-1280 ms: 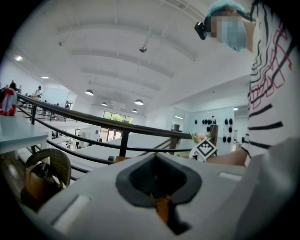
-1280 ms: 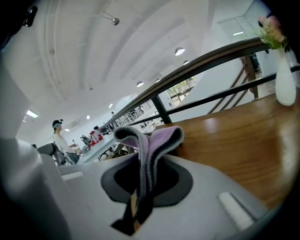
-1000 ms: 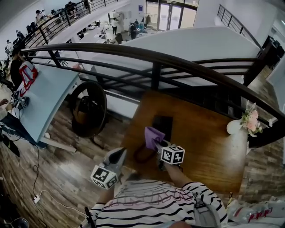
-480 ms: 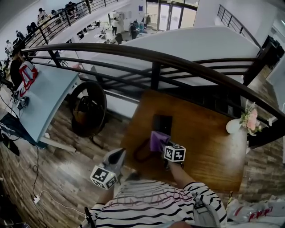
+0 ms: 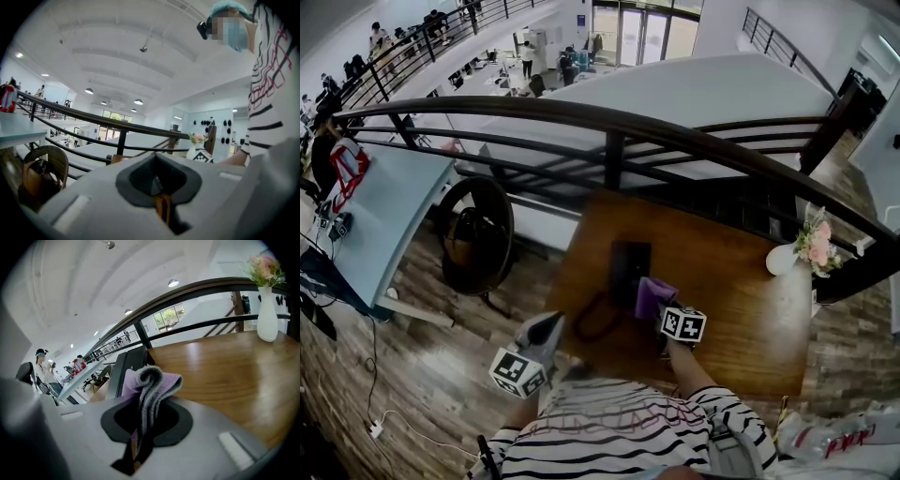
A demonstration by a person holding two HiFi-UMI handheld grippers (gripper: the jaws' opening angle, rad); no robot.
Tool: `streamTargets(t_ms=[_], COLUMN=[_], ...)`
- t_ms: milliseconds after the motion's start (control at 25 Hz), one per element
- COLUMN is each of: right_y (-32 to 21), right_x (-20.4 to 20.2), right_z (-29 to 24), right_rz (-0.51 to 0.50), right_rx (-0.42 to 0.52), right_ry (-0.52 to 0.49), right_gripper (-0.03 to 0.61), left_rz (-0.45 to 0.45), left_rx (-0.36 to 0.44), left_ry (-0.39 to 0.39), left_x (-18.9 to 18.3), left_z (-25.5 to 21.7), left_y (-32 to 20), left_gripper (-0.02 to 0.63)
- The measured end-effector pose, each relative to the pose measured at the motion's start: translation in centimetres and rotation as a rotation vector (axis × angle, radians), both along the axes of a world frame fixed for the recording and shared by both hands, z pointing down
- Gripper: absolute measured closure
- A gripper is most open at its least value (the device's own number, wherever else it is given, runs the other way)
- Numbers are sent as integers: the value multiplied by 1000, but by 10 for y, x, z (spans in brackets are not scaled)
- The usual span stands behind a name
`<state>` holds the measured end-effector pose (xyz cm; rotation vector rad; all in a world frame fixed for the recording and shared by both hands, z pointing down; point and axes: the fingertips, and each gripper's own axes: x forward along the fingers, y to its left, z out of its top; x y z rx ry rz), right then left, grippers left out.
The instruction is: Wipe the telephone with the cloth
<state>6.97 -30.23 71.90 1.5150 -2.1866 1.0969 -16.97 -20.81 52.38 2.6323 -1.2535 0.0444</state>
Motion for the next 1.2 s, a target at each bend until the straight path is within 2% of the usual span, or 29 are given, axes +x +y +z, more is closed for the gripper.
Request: streamTargets(t_ms=[200, 400, 800, 1200], right_y=[6, 13, 64, 130], right_x=[-1, 0, 6, 24], right_z=[-11, -42, -112, -137], right_rz=[4, -9, -113, -135], right_rx=[19, 87, 228, 254], right_ry=[-37, -94, -193, -278], right_gripper=[541, 541, 541, 540], left_rz=[-2, -10, 10, 3], left_rx=[8, 16, 29, 30], left_ry=[3, 8, 27, 45], left_x=[3, 11, 48, 74], left_z=[-2, -6, -7, -1], left_y=[3, 10, 34, 70], left_gripper=[612, 612, 612, 612])
